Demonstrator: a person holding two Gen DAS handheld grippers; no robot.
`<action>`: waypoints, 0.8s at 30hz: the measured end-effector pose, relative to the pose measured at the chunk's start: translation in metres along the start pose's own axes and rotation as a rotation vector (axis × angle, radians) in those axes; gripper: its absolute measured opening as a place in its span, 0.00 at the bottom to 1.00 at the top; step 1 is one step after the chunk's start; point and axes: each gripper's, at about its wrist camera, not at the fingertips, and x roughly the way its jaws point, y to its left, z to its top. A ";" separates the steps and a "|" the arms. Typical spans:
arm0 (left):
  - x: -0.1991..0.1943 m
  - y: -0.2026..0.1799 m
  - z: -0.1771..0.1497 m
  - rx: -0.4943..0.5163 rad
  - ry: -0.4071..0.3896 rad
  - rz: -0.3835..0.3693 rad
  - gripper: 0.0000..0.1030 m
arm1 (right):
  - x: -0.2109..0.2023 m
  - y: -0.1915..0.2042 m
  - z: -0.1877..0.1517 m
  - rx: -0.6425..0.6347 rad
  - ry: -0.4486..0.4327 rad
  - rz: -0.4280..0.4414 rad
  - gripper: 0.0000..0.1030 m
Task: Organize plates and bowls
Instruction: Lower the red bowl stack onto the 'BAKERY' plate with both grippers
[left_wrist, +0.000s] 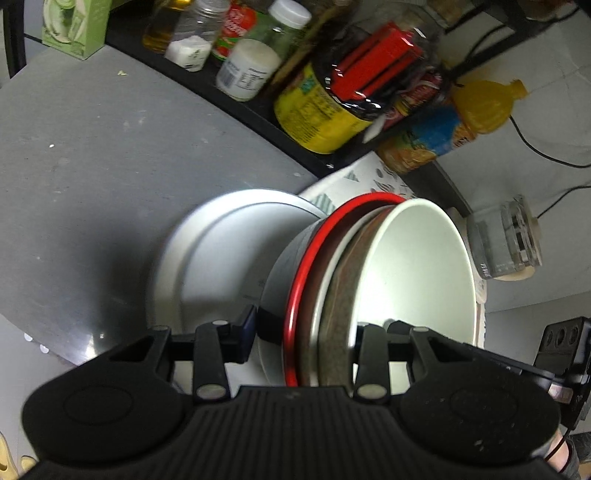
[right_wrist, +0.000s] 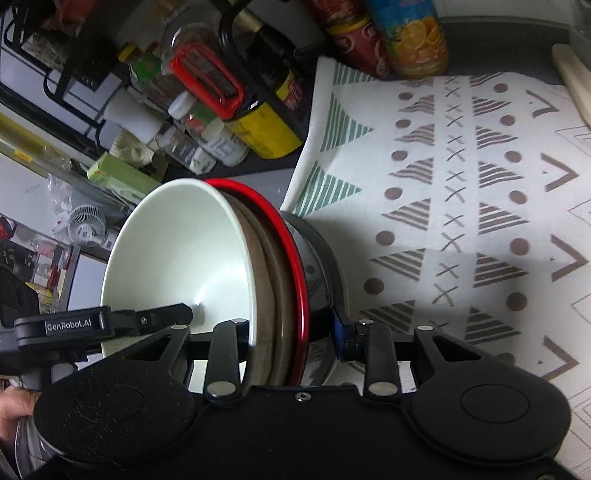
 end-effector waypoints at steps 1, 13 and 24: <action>0.000 0.002 0.001 -0.002 0.004 0.005 0.36 | 0.003 0.002 0.000 0.000 0.008 -0.002 0.30; 0.005 0.015 0.011 -0.001 0.016 0.016 0.36 | 0.018 0.007 -0.005 0.023 0.052 -0.014 0.30; 0.013 0.022 0.016 -0.003 0.024 0.033 0.36 | 0.026 0.013 -0.004 0.009 0.067 -0.027 0.30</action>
